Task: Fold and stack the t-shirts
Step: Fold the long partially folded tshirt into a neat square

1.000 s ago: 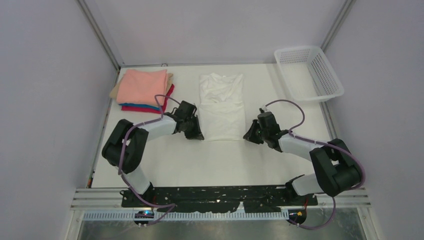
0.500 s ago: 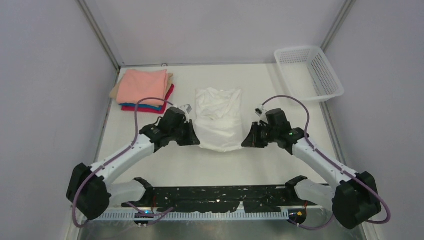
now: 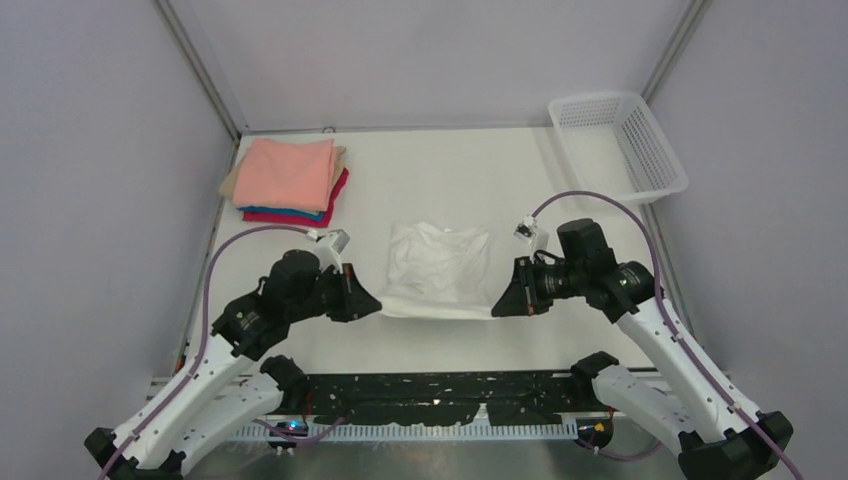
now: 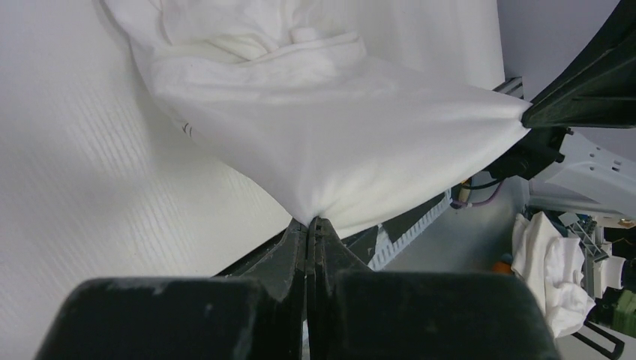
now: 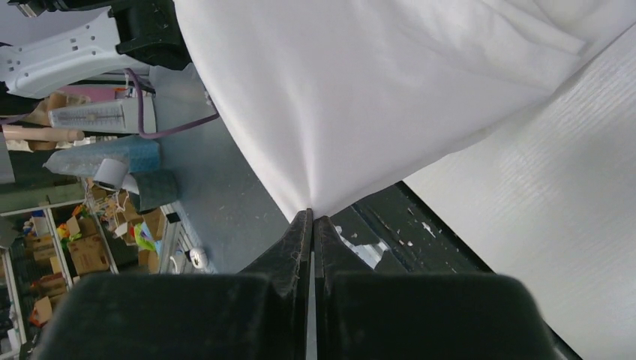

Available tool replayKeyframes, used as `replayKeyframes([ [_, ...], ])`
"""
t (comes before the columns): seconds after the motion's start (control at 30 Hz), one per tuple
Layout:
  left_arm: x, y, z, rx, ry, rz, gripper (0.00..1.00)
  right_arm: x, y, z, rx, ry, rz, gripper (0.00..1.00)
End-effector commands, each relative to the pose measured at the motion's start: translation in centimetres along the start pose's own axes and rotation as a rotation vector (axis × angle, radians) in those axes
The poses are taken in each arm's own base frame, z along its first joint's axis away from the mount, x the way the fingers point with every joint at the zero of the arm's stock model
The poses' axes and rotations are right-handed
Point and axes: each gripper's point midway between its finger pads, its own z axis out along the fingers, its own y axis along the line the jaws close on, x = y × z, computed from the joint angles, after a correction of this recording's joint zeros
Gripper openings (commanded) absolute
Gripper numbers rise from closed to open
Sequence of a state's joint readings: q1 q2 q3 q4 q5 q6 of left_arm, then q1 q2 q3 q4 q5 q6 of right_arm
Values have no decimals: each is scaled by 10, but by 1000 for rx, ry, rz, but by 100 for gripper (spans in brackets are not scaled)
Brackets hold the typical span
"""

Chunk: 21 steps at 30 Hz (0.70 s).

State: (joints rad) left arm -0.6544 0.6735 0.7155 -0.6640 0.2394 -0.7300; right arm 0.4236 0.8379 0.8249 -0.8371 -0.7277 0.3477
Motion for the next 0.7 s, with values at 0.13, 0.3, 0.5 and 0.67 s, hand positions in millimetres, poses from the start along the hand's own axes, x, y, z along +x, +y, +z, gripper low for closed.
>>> replayKeyframes([
  [0.13, -47, -11, -10, -42, -150, 54, 0, -43, 23, -24, 5, -121, -113, 6],
  [0.3, -76, -8, -9, -148, -180, 98, 0, -68, 12, -29, 67, -194, -103, 5],
  [0.5, -106, -4, 10, -176, -191, 99, 0, -97, -5, -23, 84, -251, -54, 5],
  [0.67, -135, 5, 30, -198, -198, 84, 0, -127, -24, -17, 97, -323, -19, 6],
])
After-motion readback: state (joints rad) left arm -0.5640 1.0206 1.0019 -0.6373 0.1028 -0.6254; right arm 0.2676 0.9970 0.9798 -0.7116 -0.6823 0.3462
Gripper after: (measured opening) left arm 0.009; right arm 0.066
